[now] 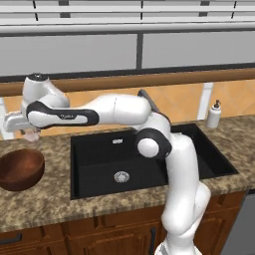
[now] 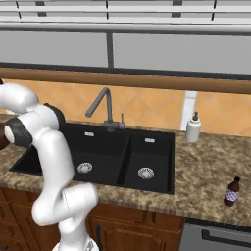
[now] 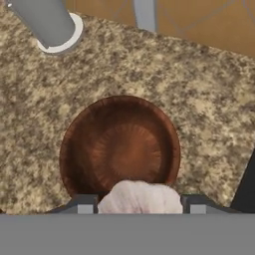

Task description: Pick the garlic from the sink and place it in the bowl. Then pick the bowl and place it in the microwave. Then close the microwave door and press the start button.

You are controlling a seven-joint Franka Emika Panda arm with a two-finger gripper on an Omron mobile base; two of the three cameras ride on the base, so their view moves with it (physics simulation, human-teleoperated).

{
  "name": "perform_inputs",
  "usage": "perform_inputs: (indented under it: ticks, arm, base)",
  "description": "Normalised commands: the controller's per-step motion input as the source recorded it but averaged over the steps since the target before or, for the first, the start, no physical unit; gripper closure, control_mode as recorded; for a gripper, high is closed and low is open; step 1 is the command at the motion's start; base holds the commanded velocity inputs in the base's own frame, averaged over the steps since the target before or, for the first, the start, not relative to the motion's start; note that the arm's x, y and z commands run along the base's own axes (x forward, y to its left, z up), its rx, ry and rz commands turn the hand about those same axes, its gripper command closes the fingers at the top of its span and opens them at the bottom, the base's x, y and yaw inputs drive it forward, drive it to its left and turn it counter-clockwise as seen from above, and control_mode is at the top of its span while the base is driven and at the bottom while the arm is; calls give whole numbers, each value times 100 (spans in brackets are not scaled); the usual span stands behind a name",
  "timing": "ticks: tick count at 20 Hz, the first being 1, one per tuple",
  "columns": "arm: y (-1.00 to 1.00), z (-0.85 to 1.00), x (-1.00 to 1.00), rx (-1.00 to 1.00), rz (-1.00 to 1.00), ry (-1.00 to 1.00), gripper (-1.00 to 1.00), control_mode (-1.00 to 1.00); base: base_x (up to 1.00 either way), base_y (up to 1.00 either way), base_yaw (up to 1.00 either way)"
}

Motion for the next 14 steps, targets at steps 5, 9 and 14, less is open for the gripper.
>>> perform_inputs:
  ticks: [5, 9, 14]
  arm:
    - [35, -30, 7, 12, -1, 14, 100, -100]
    - [42, 3, 24, 0, -6, 24, 100, -100]
    - [18, -30, 3, 0, -1, 15, 100, -100]
  base:
    - [0, 0, 0]
    - [0, 0, 0]
    - [0, 0, 0]
